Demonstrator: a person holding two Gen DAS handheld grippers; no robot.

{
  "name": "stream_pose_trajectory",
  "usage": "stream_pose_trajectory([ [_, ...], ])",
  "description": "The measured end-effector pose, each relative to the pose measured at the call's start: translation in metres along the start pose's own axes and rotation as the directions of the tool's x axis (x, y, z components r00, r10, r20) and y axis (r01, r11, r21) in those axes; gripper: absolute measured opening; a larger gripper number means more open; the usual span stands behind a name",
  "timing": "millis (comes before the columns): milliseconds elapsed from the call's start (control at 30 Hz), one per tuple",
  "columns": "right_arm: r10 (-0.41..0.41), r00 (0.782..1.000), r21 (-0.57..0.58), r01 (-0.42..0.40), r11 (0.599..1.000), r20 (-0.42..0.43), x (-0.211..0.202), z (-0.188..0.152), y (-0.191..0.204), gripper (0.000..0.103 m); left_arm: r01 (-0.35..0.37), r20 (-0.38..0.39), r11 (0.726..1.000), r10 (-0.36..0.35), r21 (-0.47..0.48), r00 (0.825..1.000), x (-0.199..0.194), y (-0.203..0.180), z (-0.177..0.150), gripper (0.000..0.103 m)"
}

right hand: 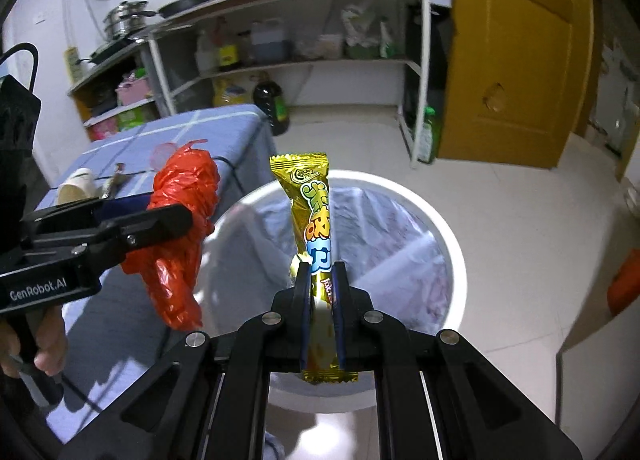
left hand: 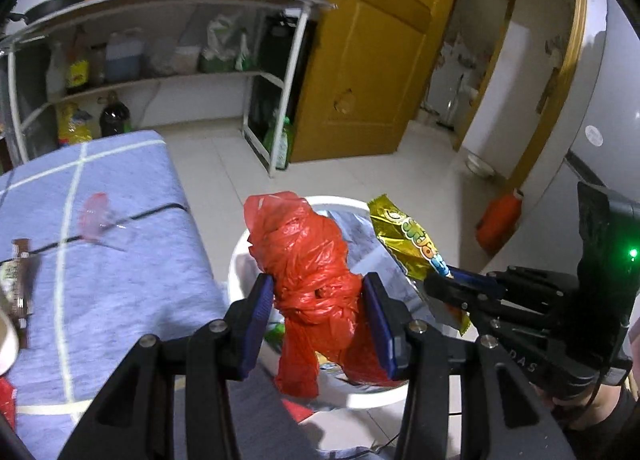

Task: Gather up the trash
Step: 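Release the red bag in the bin with left gripper while right drops the candy wrapper, then move both open grippers back toward the table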

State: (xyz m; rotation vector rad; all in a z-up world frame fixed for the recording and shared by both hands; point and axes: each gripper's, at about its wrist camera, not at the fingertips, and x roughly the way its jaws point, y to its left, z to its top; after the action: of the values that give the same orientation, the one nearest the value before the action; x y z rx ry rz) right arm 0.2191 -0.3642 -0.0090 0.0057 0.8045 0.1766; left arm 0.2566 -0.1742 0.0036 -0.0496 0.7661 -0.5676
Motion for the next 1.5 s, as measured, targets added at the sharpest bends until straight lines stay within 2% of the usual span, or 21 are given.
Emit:
stream_pose_trajectory([
  [167, -0.015, 1.000, 0.020, 0.015, 1.000, -0.016, 0.006, 0.001, -0.008, 0.010, 0.011, -0.038, 1.000, -0.010, 0.019, 0.999, 0.021, -0.010, 0.001, 0.049],
  [433, -0.059, 0.997, 0.031, 0.060, 0.998, -0.044, 0.017, -0.002, -0.015, 0.011, 0.005, -0.057, 1.000, -0.003, 0.025, 0.998, 0.029, -0.014, -0.003, 0.049],
  [533, -0.063, 0.997, 0.039, 0.065, 0.997, -0.042, 0.016, -0.002, -0.015, 0.012, 0.004, -0.057, 1.000, -0.003, 0.018, 0.998, 0.028, -0.013, -0.004, 0.056],
  [600, -0.069, 0.997, 0.040, 0.071, 0.997, -0.038, 0.015, -0.002, -0.015, 0.013, 0.005, -0.054, 1.000, -0.004, 0.014, 0.999, 0.027, -0.012, -0.004, 0.056],
  [1067, -0.064, 0.998, 0.001, 0.064, 0.998, 0.016, -0.010, -0.002, 0.001, 0.016, 0.024, -0.004, 1.000, -0.024, 0.002, 1.000, -0.003, -0.008, -0.006, 0.057],
  [1200, -0.064, 0.998, -0.011, 0.064, 0.998, 0.011, -0.008, -0.003, 0.004, 0.024, 0.016, 0.007, 1.000, -0.016, 0.006, 1.000, -0.013, -0.007, -0.007, 0.057],
  [1367, -0.061, 0.998, -0.005, 0.061, 0.998, -0.010, -0.001, -0.004, 0.003, 0.025, 0.003, 0.010, 1.000, -0.003, -0.001, 1.000, -0.019, -0.002, -0.006, 0.057],
  [1500, -0.053, 0.999, -0.011, 0.053, 0.999, 0.004, -0.008, -0.003, 0.008, 0.025, 0.006, 0.025, 1.000, -0.006, -0.007, 1.000, -0.027, 0.000, -0.007, 0.057],
])
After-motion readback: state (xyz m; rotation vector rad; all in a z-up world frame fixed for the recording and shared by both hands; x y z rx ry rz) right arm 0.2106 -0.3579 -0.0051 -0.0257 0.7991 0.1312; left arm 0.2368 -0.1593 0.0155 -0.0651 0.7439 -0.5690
